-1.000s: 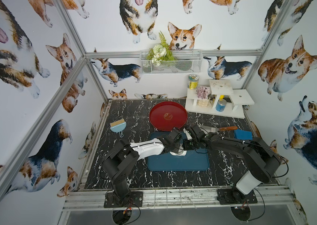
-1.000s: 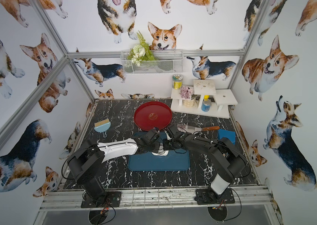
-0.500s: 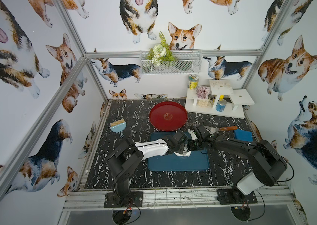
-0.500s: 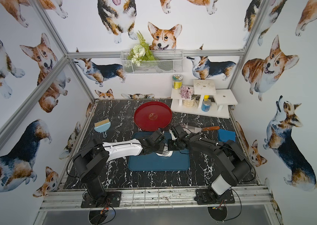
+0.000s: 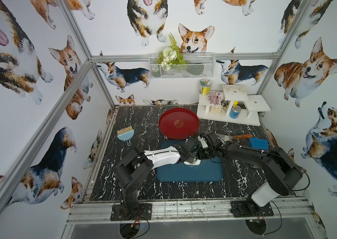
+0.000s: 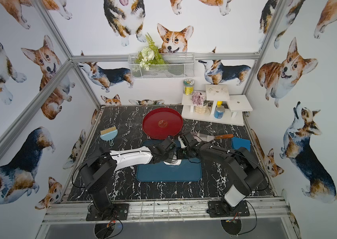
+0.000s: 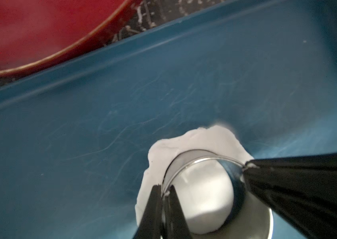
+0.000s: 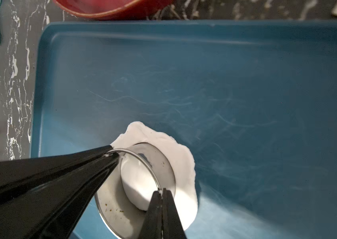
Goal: Roll out the dumpling wrappers from the dough
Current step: Press the dumpling wrapper on the work surface.
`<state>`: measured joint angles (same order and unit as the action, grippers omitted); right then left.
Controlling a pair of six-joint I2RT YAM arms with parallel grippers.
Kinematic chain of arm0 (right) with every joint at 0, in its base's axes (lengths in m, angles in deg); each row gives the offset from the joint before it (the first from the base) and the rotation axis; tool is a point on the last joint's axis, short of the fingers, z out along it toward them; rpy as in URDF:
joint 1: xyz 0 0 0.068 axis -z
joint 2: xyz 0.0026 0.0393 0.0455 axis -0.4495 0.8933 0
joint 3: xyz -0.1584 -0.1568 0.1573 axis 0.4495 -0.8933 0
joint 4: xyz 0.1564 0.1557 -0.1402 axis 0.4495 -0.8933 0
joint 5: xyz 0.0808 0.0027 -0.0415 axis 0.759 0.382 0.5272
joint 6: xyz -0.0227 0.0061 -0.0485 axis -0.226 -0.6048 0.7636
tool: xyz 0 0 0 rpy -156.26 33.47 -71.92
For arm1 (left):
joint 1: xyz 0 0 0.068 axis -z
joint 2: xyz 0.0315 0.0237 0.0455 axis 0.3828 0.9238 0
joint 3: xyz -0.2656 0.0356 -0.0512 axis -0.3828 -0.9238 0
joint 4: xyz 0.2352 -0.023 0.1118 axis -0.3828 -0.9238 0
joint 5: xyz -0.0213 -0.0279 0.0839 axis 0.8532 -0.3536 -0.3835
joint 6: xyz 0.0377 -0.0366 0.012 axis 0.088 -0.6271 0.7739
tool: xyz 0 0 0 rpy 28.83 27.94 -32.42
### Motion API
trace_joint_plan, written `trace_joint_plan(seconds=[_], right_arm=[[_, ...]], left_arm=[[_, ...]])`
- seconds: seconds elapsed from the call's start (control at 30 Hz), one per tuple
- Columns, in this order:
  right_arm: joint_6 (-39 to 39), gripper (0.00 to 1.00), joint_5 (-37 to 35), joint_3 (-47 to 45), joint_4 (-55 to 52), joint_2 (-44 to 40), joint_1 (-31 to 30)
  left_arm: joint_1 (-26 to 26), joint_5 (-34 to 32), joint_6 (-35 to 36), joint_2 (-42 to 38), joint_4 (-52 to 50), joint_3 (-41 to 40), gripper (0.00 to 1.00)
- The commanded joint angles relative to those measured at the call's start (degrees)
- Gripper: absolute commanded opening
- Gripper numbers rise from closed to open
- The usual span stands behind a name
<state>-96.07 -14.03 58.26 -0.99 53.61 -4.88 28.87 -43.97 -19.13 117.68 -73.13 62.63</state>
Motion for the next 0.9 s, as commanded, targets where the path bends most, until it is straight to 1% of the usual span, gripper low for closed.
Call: trace_joint_plan(seconds=[0.0,0.17,0.33,0.43,0.6,0.77,0.87], right_arm=[[1.26,0.00,-5.57,-2.10,-11.33,-0.67,1.34],[-1.10,0.00,-1.70,-2.55,-6.89,0.83,0.17],[-2.84,0.00,-1.54,0.60,-4.52,5.24,-4.18],[-3.05,0.00,-1.83,1.14,-3.94,6.07,-4.79],[-0.85,0.00,-6.89,-0.37,-6.04,2.92,-4.20],[0.40,0.00,-8.15,-5.00,-6.29,-2.02,-0.30],[0.39,0.00,-8.12,-6.97,-4.85,-4.12,0.36]], left_arm=[[1.67,13.56,-0.11,3.01,-12.62,-0.37,0.00],[0.70,8.73,0.09,0.91,-14.41,-2.53,0.00],[-1.73,5.28,0.01,-3.30,-14.90,-7.52,0.00],[-1.83,4.52,-0.12,-5.00,-13.97,-8.70,0.00],[-0.21,5.24,-0.51,-5.31,-10.45,-8.15,0.00],[2.62,5.04,-0.98,-3.59,-8.16,-5.86,0.00],[3.34,4.34,-1.55,-3.81,-7.14,-5.97,0.00]])
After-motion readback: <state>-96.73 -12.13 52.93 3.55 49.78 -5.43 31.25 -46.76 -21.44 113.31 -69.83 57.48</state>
